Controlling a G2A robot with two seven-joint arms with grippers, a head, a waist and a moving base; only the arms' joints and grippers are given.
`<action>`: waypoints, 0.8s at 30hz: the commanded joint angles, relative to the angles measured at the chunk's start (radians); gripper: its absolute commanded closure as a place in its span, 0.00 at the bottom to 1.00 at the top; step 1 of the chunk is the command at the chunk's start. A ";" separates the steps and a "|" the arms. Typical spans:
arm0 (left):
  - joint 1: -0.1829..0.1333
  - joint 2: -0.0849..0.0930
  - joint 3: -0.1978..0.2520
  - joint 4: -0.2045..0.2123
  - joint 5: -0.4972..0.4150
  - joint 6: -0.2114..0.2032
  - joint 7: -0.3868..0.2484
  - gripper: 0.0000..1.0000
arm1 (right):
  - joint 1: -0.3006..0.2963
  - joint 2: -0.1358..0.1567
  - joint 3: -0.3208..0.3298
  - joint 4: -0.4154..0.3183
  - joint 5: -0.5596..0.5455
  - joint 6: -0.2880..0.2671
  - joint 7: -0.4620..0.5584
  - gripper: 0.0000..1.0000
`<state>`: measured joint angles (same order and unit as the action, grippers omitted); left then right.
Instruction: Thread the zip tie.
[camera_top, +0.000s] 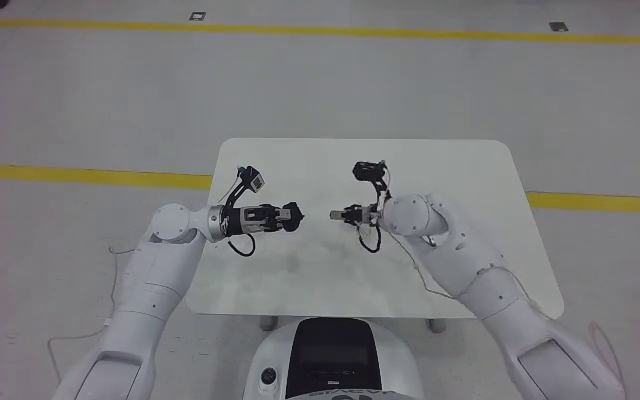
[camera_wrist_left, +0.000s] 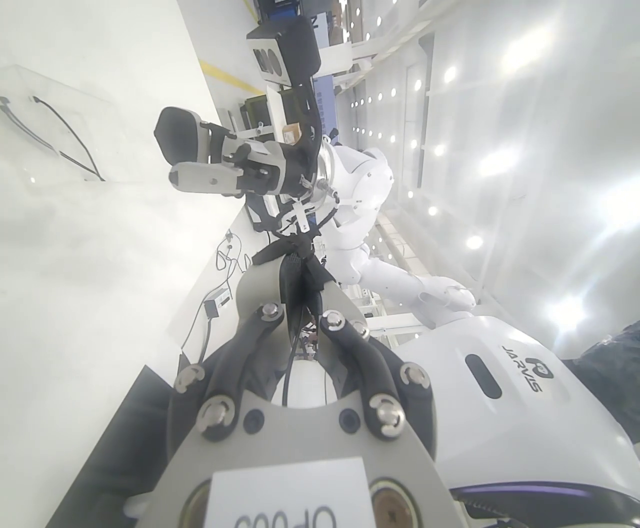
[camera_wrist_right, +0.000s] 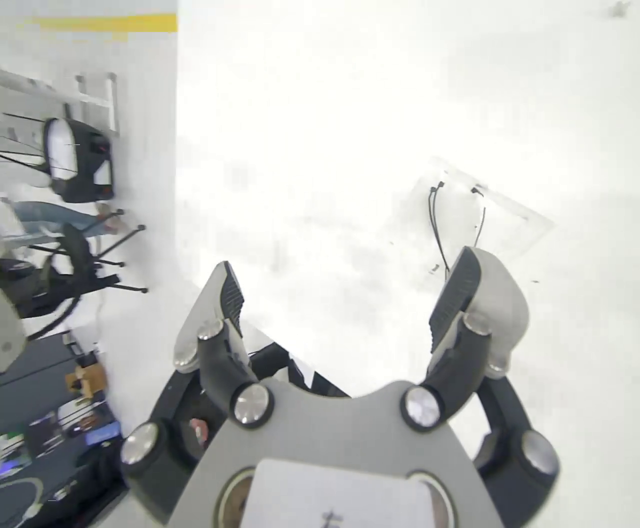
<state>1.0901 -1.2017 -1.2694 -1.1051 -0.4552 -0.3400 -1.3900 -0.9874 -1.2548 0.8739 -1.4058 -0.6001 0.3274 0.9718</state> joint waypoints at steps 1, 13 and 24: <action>0.000 0.000 0.000 0.000 0.000 0.000 0.000 1.00 | 0.026 -0.009 -0.036 0.020 -0.027 0.013 0.031 0.00; 0.000 0.000 0.000 0.000 0.000 0.000 0.000 1.00 | 0.040 -0.017 -0.075 0.046 -0.083 0.009 0.033 0.00; 0.000 0.000 0.000 0.000 0.000 0.000 0.000 1.00 | 0.080 -0.029 -0.123 0.089 -0.136 -0.009 0.121 0.00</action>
<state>1.0901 -1.2017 -1.2694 -1.1051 -0.4552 -0.3400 -1.3900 -0.9068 -1.2839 0.7505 -1.3164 -0.7363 0.3177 1.0930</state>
